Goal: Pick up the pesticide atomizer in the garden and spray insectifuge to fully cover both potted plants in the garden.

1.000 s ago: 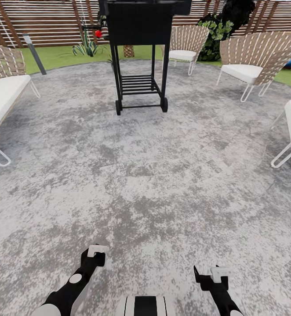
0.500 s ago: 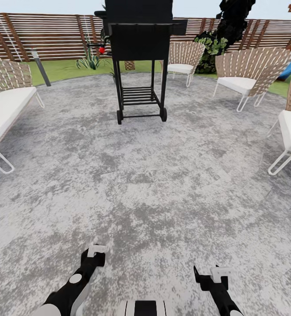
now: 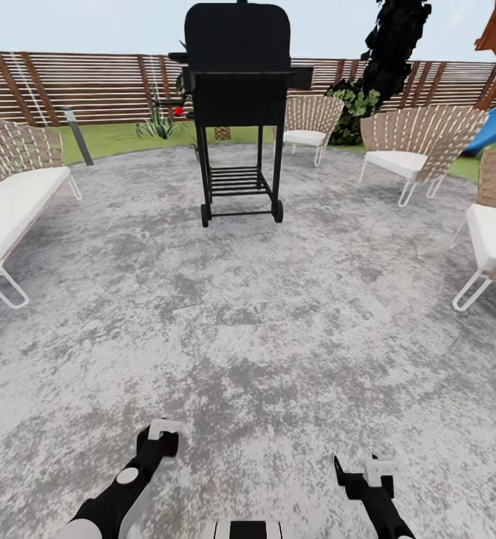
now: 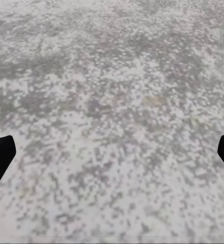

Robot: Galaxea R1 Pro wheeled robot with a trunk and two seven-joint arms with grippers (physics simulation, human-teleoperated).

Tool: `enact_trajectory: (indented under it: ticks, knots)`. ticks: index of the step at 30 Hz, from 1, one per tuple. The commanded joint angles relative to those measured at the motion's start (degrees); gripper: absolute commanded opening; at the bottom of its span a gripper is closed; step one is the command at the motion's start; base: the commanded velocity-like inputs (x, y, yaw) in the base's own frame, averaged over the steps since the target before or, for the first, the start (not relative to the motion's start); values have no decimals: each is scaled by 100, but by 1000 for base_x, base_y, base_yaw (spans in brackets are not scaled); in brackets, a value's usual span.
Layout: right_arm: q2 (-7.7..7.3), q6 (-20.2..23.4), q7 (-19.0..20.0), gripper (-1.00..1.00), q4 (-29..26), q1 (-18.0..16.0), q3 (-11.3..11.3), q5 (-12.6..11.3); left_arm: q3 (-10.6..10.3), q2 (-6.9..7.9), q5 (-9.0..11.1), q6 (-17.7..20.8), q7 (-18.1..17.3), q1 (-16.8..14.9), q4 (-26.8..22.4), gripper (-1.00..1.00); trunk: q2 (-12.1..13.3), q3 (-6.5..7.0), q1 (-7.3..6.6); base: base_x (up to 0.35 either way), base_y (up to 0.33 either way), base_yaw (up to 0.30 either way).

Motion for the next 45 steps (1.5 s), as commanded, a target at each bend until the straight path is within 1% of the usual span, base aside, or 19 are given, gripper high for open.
enact_trajectory:
  ticks: [1, 3, 6, 10, 14, 20, 23, 31, 45]
  knots:
    - [-52, -26, -4, 100, 107, -1, -3, 1, -30, 12, 3, -16, 8, 2, 9, -100, 0, 19, -4, 0, 0, 0]
    - [-133, -71, -12, 100, 267, 2, -5, -5, -31, 21, 20, -14, 5, 33, 12, -100, 3, 63, -9, 0, 0, 0]
    - [-272, -310, -20, 100, 617, 5, -7, -25, -26, 12, 25, -13, 27, 138, 8, -100, 7, 130, -16, 0, 0, 0]
    - [-319, -560, -22, 100, 956, 6, -7, -31, -11, 31, 43, -12, 39, 184, 11, -100, 12, 219, -27, 0, 0, 0]
    - [-328, -641, -23, 100, 1116, 7, -7, -33, 1, 31, 53, -12, 56, 196, 62, -100, 18, 307, -37, 0, 0, 0]
    - [-331, -661, -23, 100, 1267, 6, -7, -34, 3, -15, 58, -12, 71, 199, 197, -100, 26, 440, -53, 0, 0, 0]
    - [-313, -662, -23, 100, 1393, 6, -7, -34, 5, -10, 61, -12, 72, 199, 218, -100, 30, 507, -60, 0, 0, 0]
    - [-288, -662, -23, 100, 1419, 5, 1, -34, 12, 25, 59, -12, 72, 199, 220, -100, 40, 684, -81, 0, 0, 0]
    - [-271, -662, -23, 100, 1495, 5, 2, -32, 5, 20, 57, -12, 72, 199, 220, -100, 59, 994, -117, 0, 0, 0]
